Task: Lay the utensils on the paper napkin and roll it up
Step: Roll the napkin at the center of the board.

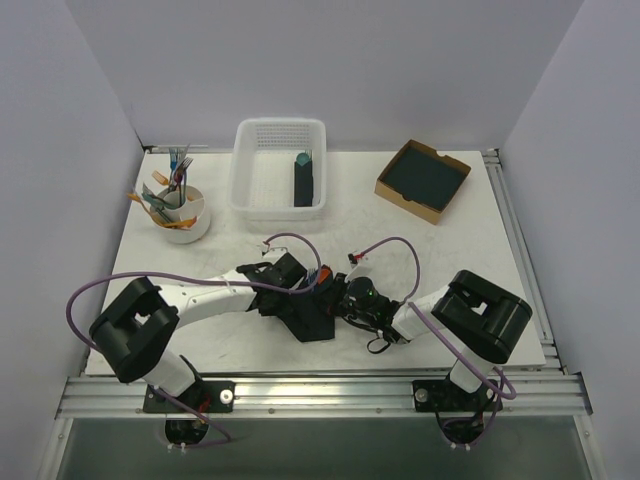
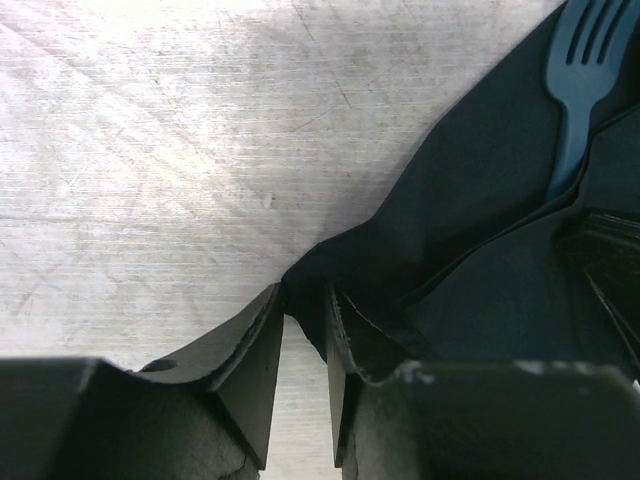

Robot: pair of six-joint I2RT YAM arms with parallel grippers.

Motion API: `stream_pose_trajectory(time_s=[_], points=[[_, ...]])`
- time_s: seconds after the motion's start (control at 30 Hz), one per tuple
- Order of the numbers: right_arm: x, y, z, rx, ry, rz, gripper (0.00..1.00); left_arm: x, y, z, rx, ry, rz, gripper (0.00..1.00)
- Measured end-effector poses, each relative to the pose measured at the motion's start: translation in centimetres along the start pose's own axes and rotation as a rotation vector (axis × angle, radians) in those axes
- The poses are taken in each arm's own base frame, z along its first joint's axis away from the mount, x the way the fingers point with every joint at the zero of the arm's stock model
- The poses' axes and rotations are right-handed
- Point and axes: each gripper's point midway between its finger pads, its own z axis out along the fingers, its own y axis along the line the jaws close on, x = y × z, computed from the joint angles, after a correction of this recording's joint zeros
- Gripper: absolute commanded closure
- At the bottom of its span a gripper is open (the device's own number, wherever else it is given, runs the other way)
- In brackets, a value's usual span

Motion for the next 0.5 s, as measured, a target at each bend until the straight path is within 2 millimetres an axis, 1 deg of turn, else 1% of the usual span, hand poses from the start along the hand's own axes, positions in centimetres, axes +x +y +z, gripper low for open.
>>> stream_pose_trajectory(time_s=[0.13,0.27,0.3,0.37,0.4,0.5], points=[[0.01,0.0,0.0,0.0,0.0,0.0,1.0,-0.02,0.29,0.06,-0.022,-0.003,0.004,0.76],[0.02,0.01,0.0,-0.001,0.001,0.0,1.0,-0.06,0.37,0.15,-0.041,0.003,0.004,0.85],[0.02,0.02,-0.01,-0.001,0.001,0.0,1.0,-0.11,0.3,0.16,-0.042,0.003,0.003,0.89],[0.02,0.02,-0.01,-0.001,0.001,0.0,1.0,-0.02,0.32,0.24,-0.046,0.007,0.002,0.91],[0.02,0.02,-0.01,-0.001,0.001,0.0,1.0,-0.08,0.26,0.23,-0.046,0.007,0.001,0.97],[0.03,0.02,-0.01,-0.001,0.002,0.0,1.0,-0.07,0.19,0.22,-0.047,0.006,0.001,0.98]])
